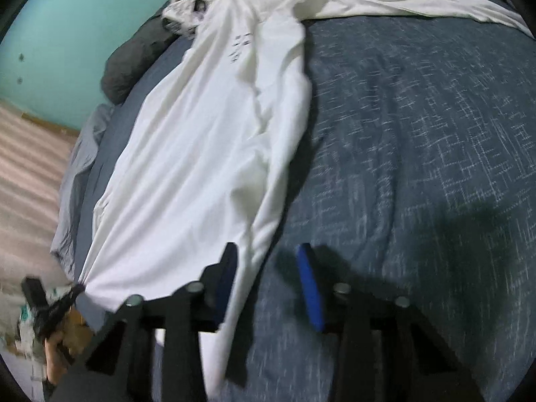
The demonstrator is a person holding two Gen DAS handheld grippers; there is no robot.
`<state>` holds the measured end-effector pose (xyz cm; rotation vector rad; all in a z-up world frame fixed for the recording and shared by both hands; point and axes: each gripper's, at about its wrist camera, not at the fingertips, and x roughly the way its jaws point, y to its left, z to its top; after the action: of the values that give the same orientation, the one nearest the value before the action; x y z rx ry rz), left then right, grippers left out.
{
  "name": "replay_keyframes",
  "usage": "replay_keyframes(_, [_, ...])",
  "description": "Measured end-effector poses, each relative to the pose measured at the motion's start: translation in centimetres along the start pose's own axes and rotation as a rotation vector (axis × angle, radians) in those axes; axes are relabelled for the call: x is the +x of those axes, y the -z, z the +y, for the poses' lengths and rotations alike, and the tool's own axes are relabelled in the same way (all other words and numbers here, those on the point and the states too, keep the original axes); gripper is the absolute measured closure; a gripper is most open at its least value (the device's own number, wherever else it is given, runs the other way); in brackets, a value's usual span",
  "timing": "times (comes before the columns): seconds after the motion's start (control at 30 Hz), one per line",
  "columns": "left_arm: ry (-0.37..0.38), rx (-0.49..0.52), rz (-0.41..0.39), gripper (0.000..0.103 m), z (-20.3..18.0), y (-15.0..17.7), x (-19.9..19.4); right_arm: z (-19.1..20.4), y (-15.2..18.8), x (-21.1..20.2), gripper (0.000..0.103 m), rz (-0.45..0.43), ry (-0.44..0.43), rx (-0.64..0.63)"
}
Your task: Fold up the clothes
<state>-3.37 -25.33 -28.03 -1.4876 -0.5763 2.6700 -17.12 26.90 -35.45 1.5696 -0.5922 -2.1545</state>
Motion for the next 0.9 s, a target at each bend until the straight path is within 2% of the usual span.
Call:
replay_keyframes(0.2, [-0.002, 0.006, 0.003, 0.1, -0.1, 0.0, 0.2, -0.5, -0.6, 1.4, 0.087, 0.009, -0.022, 0.003])
replay_keyframes(0.27, [-0.004, 0.007, 0.005, 0.1, -0.1, 0.0, 0.2, -0.3, -0.6, 1.7, 0.099, 0.015, -0.022, -0.011])
replay_keyframes(0.4, [-0.005, 0.011, 0.006, 0.1, -0.3, 0.0, 0.0, -0.3, -0.7, 0.4, 0.101, -0.013, -0.038, -0.044])
replay_keyframes(0.57, [-0.009, 0.017, -0.001, 0.1, -0.9, 0.0, -0.3, -1.5, -1.4, -3.5, 0.101, -0.083, -0.046, -0.057])
replay_keyframes(0.77, [0.008, 0.045, 0.007, 0.1, -2.2, 0.4, -0.6, -3.2, -1.9, -8.9, 0.101, -0.116, -0.006, -0.079])
replay_keyframes(0.9, [0.012, 0.056, 0.015, 0.1, -3.0, 0.6, -0.1, -3.7, -2.7, -11.0, 0.103, -0.115, 0.069, -0.095])
